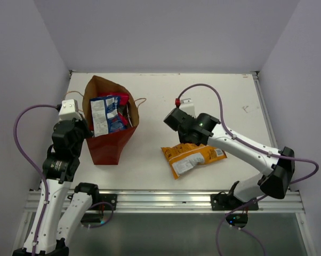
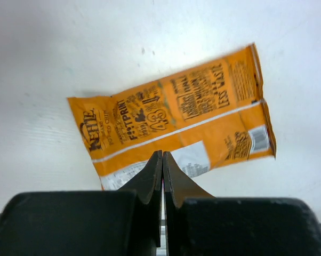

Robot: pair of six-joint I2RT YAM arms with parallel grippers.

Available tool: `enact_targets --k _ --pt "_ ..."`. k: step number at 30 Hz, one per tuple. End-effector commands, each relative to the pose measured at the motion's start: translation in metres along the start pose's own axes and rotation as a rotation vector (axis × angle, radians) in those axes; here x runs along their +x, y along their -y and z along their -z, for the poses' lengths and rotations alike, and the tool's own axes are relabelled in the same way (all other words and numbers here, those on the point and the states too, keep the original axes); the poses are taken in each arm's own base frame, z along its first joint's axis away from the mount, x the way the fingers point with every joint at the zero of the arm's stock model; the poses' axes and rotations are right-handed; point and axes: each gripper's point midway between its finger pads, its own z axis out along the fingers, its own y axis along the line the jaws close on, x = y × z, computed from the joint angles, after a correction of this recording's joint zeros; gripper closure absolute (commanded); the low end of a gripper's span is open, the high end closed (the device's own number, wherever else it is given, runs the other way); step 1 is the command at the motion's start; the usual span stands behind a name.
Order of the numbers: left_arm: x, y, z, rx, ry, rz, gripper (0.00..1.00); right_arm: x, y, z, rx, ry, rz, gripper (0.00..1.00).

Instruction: Place the snacks into the paper bag

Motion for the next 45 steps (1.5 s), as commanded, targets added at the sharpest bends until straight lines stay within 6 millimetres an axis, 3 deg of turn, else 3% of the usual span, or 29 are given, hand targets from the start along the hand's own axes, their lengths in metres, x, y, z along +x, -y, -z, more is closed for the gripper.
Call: enact_targets --k 1,5,8,10,12,13,14,16,17,19,33,41,45 --pt "-0.004 0.003 0.000 0.012 0.023 -0.004 1.00 -0.038 0.011 0.025 0.015 0.114 0.007 1.00" --pt "-0.004 0.003 0.000 0.012 0.022 -0.006 1.00 -0.079 -0.004 0.042 -0.038 0.204 0.015 1.00" --pt "-0.004 0.002 0.000 0.009 0.022 -0.006 1.00 -0.087 -0.021 0.041 -0.073 0.181 0.041 0.97" --pt "-0.004 0.001 0.001 0.006 0.024 -0.006 1.00 -0.076 -0.032 0.032 -0.106 0.138 0.064 0.81" --pt "-0.004 0.001 0.001 0.005 0.026 -0.005 1.00 -0.043 -0.038 0.010 -0.128 0.058 0.115 0.54" --pt "-0.004 0.001 0.001 0.006 0.024 -0.006 1.00 -0.035 -0.053 0.004 -0.192 0.043 0.108 0.37" --pt "-0.004 0.002 0.000 0.011 0.022 -0.006 1.00 -0.008 -0.050 -0.010 -0.196 -0.013 0.133 0.34" --pt "-0.004 0.003 -0.001 0.010 0.020 -0.006 1.00 0.009 -0.071 -0.016 -0.304 -0.034 0.122 0.29" --pt "-0.003 0.003 -0.002 0.013 0.017 -0.006 1.00 0.031 -0.069 -0.027 -0.308 -0.074 0.136 0.27" --pt "-0.003 0.003 -0.002 0.013 0.015 -0.008 1.00 0.043 -0.075 -0.031 -0.361 -0.077 0.121 0.24" --pt "0.000 0.002 -0.003 0.008 0.007 -0.008 1.00 0.070 -0.105 -0.027 -0.465 -0.086 0.160 0.22" --pt "-0.002 0.003 -0.002 0.011 0.014 -0.008 1.00 0.103 -0.117 -0.043 -0.383 -0.145 0.269 0.22" --pt "-0.002 0.003 -0.002 0.011 0.016 -0.008 1.00 0.112 -0.110 -0.051 -0.276 -0.148 0.328 0.22"
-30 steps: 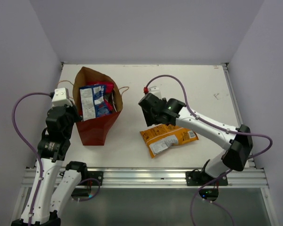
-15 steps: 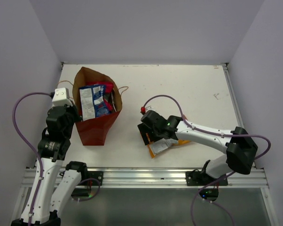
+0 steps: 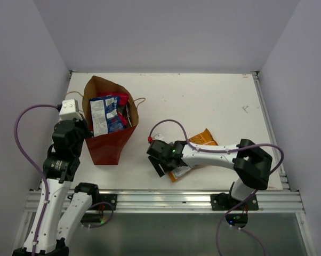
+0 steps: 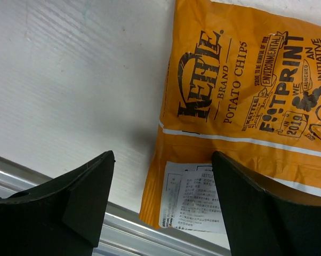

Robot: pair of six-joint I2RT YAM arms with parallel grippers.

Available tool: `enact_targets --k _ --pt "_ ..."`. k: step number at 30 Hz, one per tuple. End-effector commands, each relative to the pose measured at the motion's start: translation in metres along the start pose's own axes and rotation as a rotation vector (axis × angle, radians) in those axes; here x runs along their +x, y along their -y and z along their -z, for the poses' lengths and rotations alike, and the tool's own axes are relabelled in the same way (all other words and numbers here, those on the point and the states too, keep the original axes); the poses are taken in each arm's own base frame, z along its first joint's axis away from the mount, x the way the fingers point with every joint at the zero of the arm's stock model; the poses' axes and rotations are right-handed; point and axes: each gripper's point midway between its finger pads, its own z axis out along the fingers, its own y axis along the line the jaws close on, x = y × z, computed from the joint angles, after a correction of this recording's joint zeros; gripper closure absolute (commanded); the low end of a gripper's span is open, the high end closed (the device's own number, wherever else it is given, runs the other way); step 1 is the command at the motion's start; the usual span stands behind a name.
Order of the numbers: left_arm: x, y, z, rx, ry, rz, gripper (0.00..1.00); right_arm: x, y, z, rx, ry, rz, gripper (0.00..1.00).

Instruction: Place the snacks into the paper bag

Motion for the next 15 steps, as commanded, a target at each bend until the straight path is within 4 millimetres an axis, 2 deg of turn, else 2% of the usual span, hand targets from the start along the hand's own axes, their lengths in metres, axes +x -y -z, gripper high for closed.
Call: enact_targets --k 1,5,7,8,9,11,12,15 --pt "-0.004 0.003 -0.001 0.012 0.021 -0.006 1.00 -0.010 0.003 0.005 0.091 0.033 0.008 0.22" --pt "-0.005 0.003 0.000 0.014 0.024 -0.006 1.00 -0.010 0.009 0.005 0.184 0.048 0.033 0.23" --pt "-0.005 0.003 0.000 0.014 0.025 -0.004 1.00 -0.009 0.012 0.006 0.229 0.042 0.044 0.27" --pt "-0.005 0.003 0.001 0.014 0.025 -0.004 1.00 -0.009 0.014 0.007 0.259 0.050 0.058 0.31" --pt "-0.005 0.003 0.000 0.016 0.025 -0.005 1.00 -0.006 0.016 0.005 0.287 0.035 0.068 0.40" --pt "-0.005 0.003 0.000 0.014 0.025 -0.004 1.00 -0.002 0.017 0.002 0.310 0.024 0.084 0.48" --pt "-0.005 0.004 0.001 0.017 0.025 -0.006 1.00 0.000 0.018 0.001 0.323 0.018 0.090 0.56" --pt "-0.005 0.004 0.001 0.018 0.026 -0.008 1.00 0.006 0.016 -0.005 0.334 -0.001 0.100 0.65"
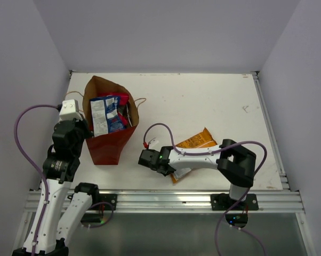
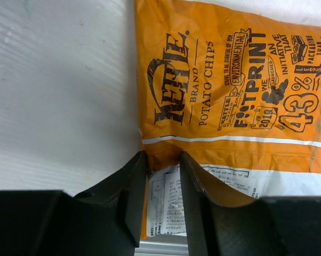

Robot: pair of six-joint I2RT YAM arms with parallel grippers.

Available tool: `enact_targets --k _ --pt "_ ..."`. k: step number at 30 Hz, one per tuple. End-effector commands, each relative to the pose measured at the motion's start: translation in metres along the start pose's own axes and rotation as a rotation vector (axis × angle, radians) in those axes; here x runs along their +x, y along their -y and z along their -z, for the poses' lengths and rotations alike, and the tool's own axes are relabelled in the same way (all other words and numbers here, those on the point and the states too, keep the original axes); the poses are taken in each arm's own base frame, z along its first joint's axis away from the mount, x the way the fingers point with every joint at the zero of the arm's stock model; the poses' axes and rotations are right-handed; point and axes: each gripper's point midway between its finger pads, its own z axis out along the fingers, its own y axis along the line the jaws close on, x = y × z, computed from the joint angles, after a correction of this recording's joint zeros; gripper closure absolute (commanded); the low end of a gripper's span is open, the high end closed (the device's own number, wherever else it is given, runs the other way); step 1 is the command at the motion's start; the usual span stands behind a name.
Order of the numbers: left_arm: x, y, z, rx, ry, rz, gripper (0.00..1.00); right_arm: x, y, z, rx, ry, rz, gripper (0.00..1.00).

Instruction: Place the snacks into the paper bag

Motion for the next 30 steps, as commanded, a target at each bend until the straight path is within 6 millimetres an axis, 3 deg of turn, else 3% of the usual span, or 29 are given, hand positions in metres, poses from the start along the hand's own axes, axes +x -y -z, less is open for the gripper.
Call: enact_targets --k 1,5,9,12,15,22,30 --pt "-0.006 0.004 0.001 0.017 0.029 -0.006 1.00 0.000 0.006 0.001 0.072 0.005 -0.009 0.66" --pt "-0.006 0.004 0.002 0.018 0.029 -0.007 1.00 0.002 0.008 -0.001 0.097 0.001 -0.002 0.77" --pt "-0.006 0.004 0.003 0.020 0.032 -0.007 1.00 0.004 0.008 -0.002 0.103 -0.004 -0.001 1.00" --pt "-0.007 0.004 0.003 0.019 0.034 -0.008 1.00 0.002 0.010 -0.001 0.112 0.007 -0.015 1.00" --pt "-0.006 0.004 0.003 0.017 0.032 -0.008 1.00 -0.011 0.021 0.015 0.148 0.060 -0.031 1.00" --pt "-0.007 0.004 0.003 0.019 0.034 -0.008 1.00 -0.081 0.067 0.120 0.100 0.330 -0.170 1.00" --pt "-0.007 0.004 0.003 0.017 0.034 -0.008 1.00 -0.138 0.103 0.212 0.025 0.568 -0.246 1.00"
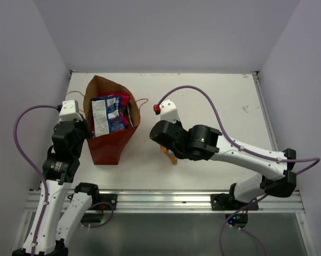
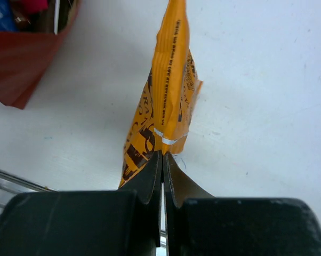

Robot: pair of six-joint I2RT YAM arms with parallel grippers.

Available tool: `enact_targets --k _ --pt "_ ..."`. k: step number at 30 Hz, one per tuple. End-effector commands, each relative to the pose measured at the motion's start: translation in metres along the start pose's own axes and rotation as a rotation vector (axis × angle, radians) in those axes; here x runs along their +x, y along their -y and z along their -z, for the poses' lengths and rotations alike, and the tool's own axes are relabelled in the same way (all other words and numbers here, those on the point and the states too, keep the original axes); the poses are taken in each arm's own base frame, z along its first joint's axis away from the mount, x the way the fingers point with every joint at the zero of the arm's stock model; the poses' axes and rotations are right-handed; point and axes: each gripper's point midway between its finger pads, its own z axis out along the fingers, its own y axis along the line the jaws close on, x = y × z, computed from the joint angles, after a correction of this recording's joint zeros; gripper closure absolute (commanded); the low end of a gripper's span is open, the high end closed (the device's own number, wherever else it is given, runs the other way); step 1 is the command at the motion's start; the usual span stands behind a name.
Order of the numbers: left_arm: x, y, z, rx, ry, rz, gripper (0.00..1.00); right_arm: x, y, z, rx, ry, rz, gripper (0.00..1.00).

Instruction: Place the snacks into the paper bag

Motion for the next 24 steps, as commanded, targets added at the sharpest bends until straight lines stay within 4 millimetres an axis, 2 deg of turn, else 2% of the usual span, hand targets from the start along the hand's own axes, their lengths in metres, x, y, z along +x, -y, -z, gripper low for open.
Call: enact_targets --k 1,2,3,5,6,8,9,11,12,14,15,16,17,18,19,21,24 --pt "-0.005 0.001 0.000 0.005 0.025 -0.006 1.00 -0.047 0.015 0.021 0.033 0.124 0.007 1.00" --pt "-0.005 0.001 0.000 0.007 0.024 -0.008 1.00 -0.056 0.011 0.022 0.025 0.140 0.008 1.00" --pt "-0.005 0.001 0.000 0.005 0.025 -0.008 1.00 -0.077 0.009 0.032 0.002 0.180 0.006 1.00" --pt "-0.005 0.001 0.000 0.005 0.025 -0.006 1.00 -0.101 0.004 0.042 -0.031 0.225 -0.003 1.00" --pt "-0.005 0.002 0.000 0.007 0.024 -0.008 1.00 -0.124 -0.001 0.051 -0.054 0.268 0.003 1.00" --pt "-0.005 0.001 0.000 0.003 0.023 -0.008 1.00 -0.150 -0.008 0.061 -0.091 0.315 0.003 1.00" --pt "-0.004 0.001 -0.001 0.003 0.021 -0.009 1.00 -0.178 -0.011 0.074 -0.110 0.373 -0.004 1.00" --pt "-0.005 0.001 0.000 0.001 0.021 -0.009 1.00 -0.202 -0.017 0.084 -0.140 0.422 0.022 1.00" --pt "-0.004 0.001 -0.001 0.002 0.019 -0.010 1.00 -0.227 -0.019 0.098 -0.169 0.489 -0.025 1.00" --pt "-0.004 0.001 -0.001 0.001 0.018 -0.010 1.00 -0.253 -0.016 0.119 -0.207 0.579 -0.053 1.00" --pt "-0.004 0.000 -0.002 -0.003 0.016 -0.011 1.00 -0.261 -0.016 0.125 -0.226 0.611 -0.072 1.00" --pt "-0.003 0.001 -0.002 -0.002 0.014 -0.011 1.00 -0.269 -0.007 0.140 -0.248 0.655 -0.098 1.00" --pt "-0.004 0.001 -0.002 -0.001 0.015 -0.011 1.00 -0.287 -0.006 0.155 -0.289 0.734 -0.154 1.00" --pt "-0.004 0.001 -0.003 -0.002 0.013 -0.012 1.00 -0.282 -0.022 0.143 -0.336 0.724 -0.121 1.00" --pt "-0.003 0.001 -0.003 -0.002 0.011 -0.012 1.00 -0.290 -0.019 0.153 -0.382 0.759 -0.147 1.00" --pt "-0.003 0.001 -0.003 -0.003 0.010 -0.013 1.00 -0.305 -0.021 0.158 -0.494 0.793 -0.181 1.00" --pt "-0.003 0.001 -0.003 -0.004 0.010 -0.013 1.00 -0.320 -0.032 0.143 -0.583 0.796 -0.196 1.00"
